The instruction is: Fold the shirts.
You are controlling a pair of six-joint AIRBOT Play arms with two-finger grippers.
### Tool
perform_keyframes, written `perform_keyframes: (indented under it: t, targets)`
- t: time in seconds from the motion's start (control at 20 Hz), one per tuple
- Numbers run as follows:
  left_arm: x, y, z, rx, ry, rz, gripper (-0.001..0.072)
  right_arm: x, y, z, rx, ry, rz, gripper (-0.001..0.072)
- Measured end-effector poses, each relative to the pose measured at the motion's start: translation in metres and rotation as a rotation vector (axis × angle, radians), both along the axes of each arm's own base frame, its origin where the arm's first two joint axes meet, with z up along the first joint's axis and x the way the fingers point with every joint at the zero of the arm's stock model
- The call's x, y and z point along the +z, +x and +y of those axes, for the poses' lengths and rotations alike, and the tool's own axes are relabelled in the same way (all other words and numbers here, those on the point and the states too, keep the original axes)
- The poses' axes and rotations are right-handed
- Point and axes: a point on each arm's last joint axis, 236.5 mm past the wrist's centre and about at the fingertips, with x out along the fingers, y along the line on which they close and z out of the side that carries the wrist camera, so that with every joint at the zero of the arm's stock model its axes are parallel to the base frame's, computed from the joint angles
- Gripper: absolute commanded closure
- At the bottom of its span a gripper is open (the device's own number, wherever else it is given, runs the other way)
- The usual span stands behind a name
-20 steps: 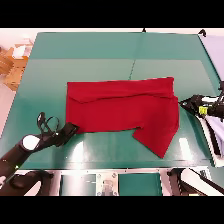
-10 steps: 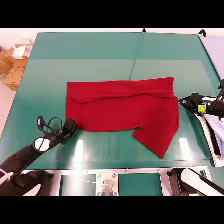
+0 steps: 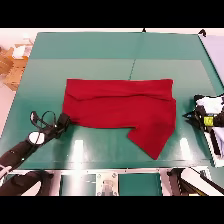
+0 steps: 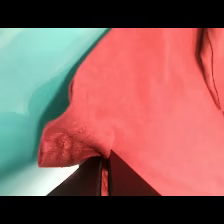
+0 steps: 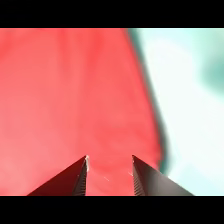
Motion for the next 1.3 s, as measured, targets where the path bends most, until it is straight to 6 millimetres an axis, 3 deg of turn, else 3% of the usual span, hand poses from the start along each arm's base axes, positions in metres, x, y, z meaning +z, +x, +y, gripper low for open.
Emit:
perform_keyframes:
  t: [0.3, 0.55, 0.6, 0.65, 0.7, 0.9, 1.1, 1.2, 1.3]
  targets:
    - [0.006, 0.007, 0.009, -0.067, 0.062, -0.022, 0.0679, -0.054, -0.063, 0.060, 0.041, 0.122, 0.212, 0.0340]
    - [0.007, 0.007, 0.009, -0.088, 0.074, -0.023, 0.0679, -0.080, -0.075, 0.118, 0.044, 0.212, 0.223, 0.0349]
    - [0.007, 0.007, 0.009, -0.089, 0.074, -0.022, 0.0678, -0.081, -0.076, 0.126, 0.046, 0.231, 0.218, 0.0455]
    - [0.007, 0.007, 0.009, -0.093, 0.077, -0.023, 0.0679, -0.083, -0.077, 0.129, 0.054, 0.227, 0.217, 0.0659]
    - [0.006, 0.006, 0.009, -0.098, 0.080, -0.022, 0.0679, -0.087, -0.080, 0.129, 0.075, 0.208, 0.217, 0.0695]
    - [0.008, -0.005, -0.002, -0.196, 0.100, -0.010, 0.0679, -0.087, -0.078, 0.127, 0.138, 0.160, 0.188, 0.0697]
    - [0.028, -0.030, -0.020, -0.420, 0.164, 0.020, 0.0679, -0.081, -0.078, 0.103, 0.168, 0.032, 0.184, 0.0697]
    - [0.044, -0.036, -0.012, -0.484, 0.246, 0.044, 0.0679, -0.071, -0.079, 0.088, 0.182, -0.041, 0.188, 0.0697]
    - [0.061, -0.037, 0.004, -0.520, 0.348, 0.072, 0.0679, -0.050, -0.065, 0.076, 0.174, -0.095, 0.141, 0.0697]
